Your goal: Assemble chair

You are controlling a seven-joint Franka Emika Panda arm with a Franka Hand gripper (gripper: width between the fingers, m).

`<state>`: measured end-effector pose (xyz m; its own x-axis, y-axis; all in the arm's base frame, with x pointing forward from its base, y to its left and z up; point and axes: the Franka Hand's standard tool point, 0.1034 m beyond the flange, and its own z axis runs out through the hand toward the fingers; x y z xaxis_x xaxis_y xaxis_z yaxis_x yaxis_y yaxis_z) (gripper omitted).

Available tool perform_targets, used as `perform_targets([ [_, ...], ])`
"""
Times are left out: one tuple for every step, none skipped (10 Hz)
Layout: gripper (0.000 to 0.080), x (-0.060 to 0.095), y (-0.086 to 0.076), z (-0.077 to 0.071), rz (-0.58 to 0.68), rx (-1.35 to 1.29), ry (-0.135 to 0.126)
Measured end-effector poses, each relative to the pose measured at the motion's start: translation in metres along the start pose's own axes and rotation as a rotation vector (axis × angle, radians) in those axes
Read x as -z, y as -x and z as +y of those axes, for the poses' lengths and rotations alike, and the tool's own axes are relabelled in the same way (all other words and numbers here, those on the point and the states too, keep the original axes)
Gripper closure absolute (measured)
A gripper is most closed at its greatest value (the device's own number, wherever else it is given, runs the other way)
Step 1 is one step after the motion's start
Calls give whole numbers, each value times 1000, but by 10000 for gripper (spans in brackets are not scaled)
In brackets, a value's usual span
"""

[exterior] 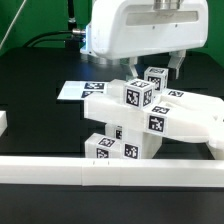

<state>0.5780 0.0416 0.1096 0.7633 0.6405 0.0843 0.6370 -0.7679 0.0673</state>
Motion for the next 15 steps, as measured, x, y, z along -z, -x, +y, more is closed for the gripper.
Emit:
perform_targets([
  [151, 0, 0, 0, -8, 116, 12],
  [151, 0, 0, 0, -14, 229, 18],
  [151, 0, 0, 1, -15, 250, 18],
  [277, -1, 3, 3, -18, 342, 16],
  [277, -1, 3, 3, -18, 324, 16],
  [416, -1, 3, 3, -18, 309, 15],
  [525, -2, 4, 2, -22, 297, 12],
  [525, -2, 4, 3, -21, 287, 12],
  [526, -2, 4, 3, -18, 207, 12],
  [526, -2, 4, 3, -15, 107, 14],
  [526, -2, 5, 3, -15, 33, 14],
  [526, -2, 5, 3, -12, -97, 12],
  [526, -2, 6, 3, -10, -195, 6],
  [526, -3, 7, 5, -4, -298, -7],
  [526, -3, 10, 9, 6, -335, -16],
])
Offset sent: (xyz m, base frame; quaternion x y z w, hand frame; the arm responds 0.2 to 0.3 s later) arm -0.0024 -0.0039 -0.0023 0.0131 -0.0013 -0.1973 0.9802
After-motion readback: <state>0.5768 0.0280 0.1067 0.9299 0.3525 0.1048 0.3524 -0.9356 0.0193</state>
